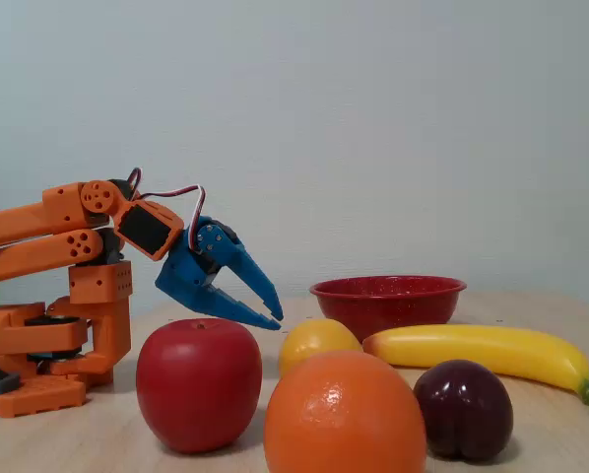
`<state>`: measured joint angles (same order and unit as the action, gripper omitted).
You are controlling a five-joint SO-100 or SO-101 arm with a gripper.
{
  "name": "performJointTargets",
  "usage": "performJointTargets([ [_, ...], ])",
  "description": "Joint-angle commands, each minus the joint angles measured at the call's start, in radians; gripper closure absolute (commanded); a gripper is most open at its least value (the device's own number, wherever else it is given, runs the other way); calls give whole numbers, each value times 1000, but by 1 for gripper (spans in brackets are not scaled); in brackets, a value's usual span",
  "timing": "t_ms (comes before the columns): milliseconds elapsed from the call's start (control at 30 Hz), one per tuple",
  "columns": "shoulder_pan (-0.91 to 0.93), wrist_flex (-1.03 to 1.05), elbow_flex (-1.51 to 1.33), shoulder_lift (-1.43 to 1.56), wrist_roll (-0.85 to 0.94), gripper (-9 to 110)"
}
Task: Put plum in the red bowl.
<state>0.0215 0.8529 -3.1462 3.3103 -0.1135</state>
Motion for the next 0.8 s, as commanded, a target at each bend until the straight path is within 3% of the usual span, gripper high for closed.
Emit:
performJointTargets([
  [0, -6, 9, -40, 21, -11, 102],
  [767, -6, 9, -40, 21, -11, 102],
])
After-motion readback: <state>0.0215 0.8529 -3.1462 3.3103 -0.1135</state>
